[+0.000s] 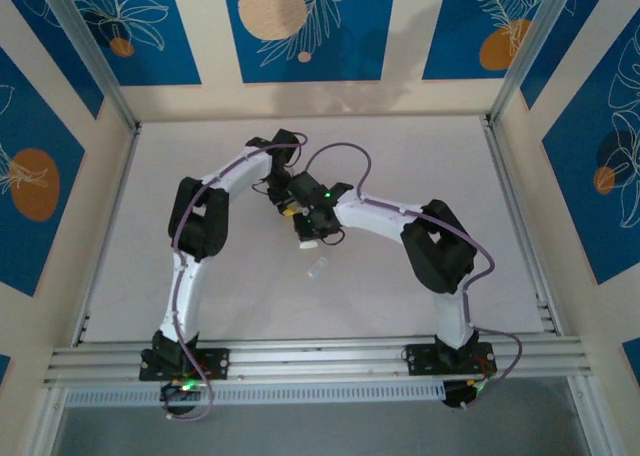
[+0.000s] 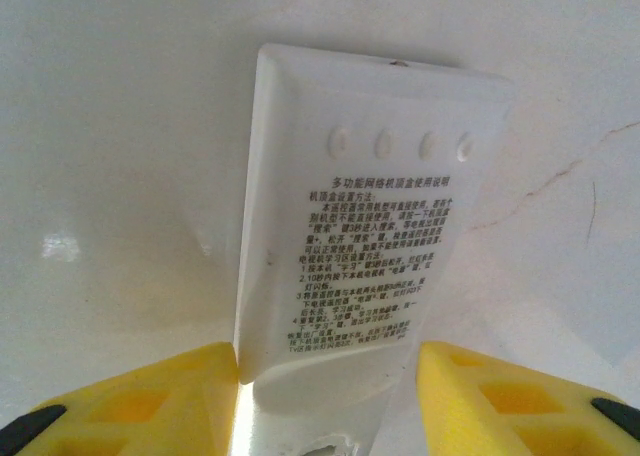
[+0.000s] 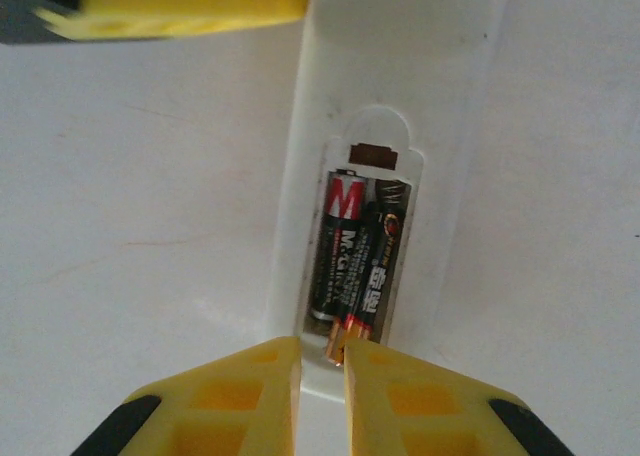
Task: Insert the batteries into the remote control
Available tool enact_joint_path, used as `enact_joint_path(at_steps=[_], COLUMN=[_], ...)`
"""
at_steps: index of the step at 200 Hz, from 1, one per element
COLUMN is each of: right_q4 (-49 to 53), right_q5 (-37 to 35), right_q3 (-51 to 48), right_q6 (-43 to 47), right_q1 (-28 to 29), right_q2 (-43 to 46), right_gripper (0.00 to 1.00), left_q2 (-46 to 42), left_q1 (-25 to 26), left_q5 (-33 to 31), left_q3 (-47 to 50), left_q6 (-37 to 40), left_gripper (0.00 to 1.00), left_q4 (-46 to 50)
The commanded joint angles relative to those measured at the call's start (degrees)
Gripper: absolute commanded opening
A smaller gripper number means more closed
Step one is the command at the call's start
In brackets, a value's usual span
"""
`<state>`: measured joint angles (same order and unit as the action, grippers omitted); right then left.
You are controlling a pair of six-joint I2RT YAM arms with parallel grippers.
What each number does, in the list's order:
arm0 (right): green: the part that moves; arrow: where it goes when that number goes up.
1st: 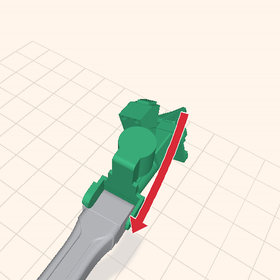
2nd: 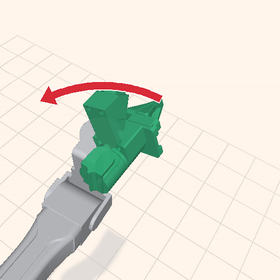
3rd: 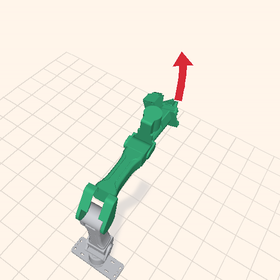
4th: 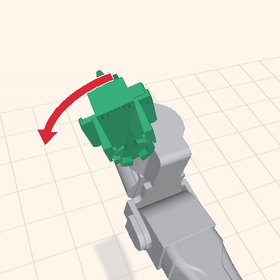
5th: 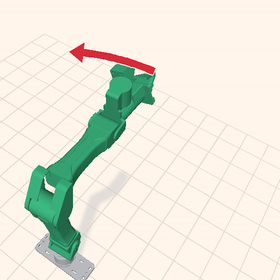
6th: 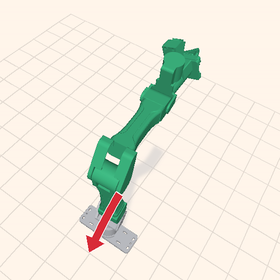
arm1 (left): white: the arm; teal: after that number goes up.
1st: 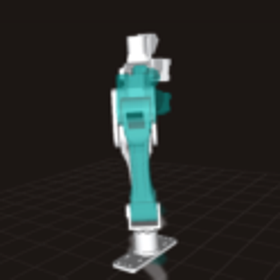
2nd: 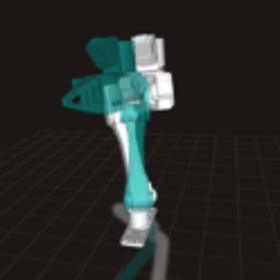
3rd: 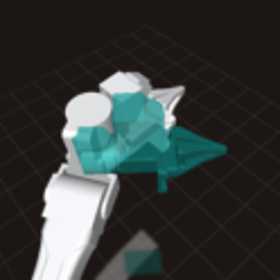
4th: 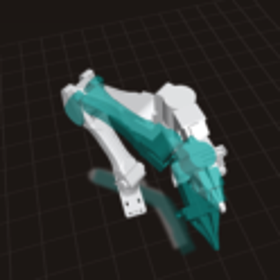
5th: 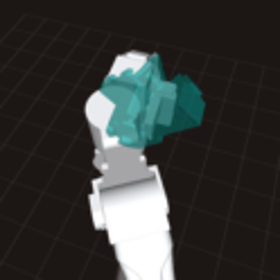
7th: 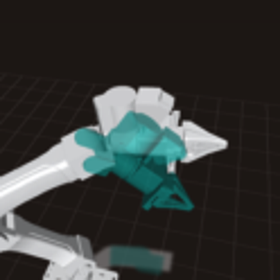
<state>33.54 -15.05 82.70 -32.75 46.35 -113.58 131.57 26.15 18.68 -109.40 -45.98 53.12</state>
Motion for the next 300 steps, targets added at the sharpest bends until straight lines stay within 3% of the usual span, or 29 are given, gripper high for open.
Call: enact_joint_path(at_steps=[1, 90, 300], right_q4=[0.9, 1.9, 5.8], right_q5=[-2.9, -6.1, -4.2], right_q3=[0.6, 1.7, 7.4], right_q6=[-1.1, -2.0, -0.8], right_q1=[0.7, 1.4, -0.6], right_q2=[-0.9, -2.9, -9.6], right_gripper=[0.19, 0.18, 0.13], left_q2=[-1.0, -1.2, -1.7], left_q1=[0.2, 0.2, 0.2], left_q5=[1.4, 1.5, 2.0], left_q3=[-0.6, -0.4, 0.4], left_q6=[0.1, 0.1, 0.3], left_gripper=[0.49, 0.48, 0.45], left_q4=[0.6, 0.7, 0.7])
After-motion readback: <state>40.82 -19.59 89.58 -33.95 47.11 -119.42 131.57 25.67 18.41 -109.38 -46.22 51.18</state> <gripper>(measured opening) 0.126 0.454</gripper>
